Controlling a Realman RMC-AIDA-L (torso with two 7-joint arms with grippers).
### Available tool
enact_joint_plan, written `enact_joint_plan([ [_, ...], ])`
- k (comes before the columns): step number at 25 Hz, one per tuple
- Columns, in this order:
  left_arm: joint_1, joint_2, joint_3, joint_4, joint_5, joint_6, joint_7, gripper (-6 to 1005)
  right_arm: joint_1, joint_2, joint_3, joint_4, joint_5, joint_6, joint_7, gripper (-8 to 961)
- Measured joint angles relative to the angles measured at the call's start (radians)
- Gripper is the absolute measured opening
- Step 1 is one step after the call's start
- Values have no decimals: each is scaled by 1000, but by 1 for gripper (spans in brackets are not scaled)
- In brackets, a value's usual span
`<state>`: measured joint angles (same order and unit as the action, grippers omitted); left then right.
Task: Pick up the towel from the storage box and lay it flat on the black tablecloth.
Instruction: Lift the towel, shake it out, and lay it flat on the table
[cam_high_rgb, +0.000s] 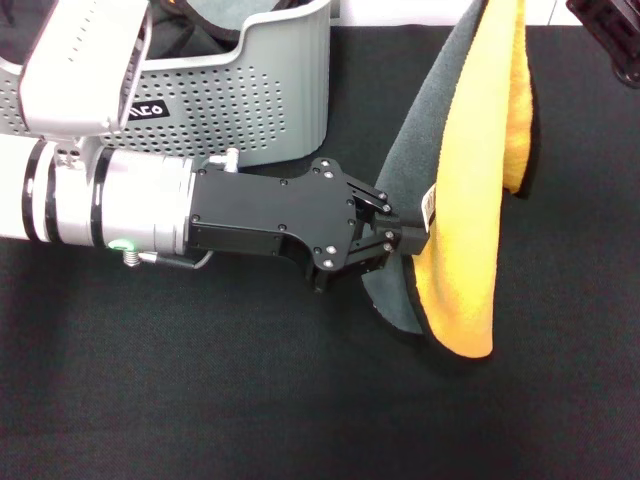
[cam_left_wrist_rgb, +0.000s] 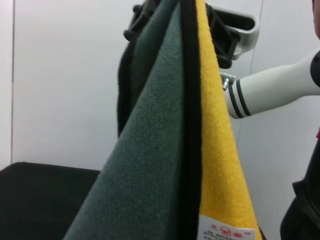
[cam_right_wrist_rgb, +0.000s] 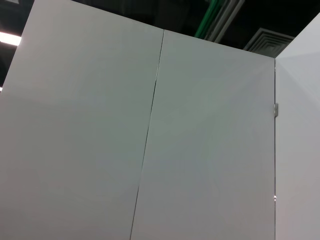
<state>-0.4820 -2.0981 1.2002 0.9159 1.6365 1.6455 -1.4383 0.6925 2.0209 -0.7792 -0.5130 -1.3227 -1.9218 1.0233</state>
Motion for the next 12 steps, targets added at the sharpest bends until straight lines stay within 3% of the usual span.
enact_joint_plan([
  [7, 8, 0, -6, -62, -49, -20, 72, 97, -49, -13, 28, -35, 27, -88, -5, 11],
  [12, 9, 2, -7, -125, -118, -20, 132, 99, -99, -52, 44, -31, 126, -165, 18, 11],
])
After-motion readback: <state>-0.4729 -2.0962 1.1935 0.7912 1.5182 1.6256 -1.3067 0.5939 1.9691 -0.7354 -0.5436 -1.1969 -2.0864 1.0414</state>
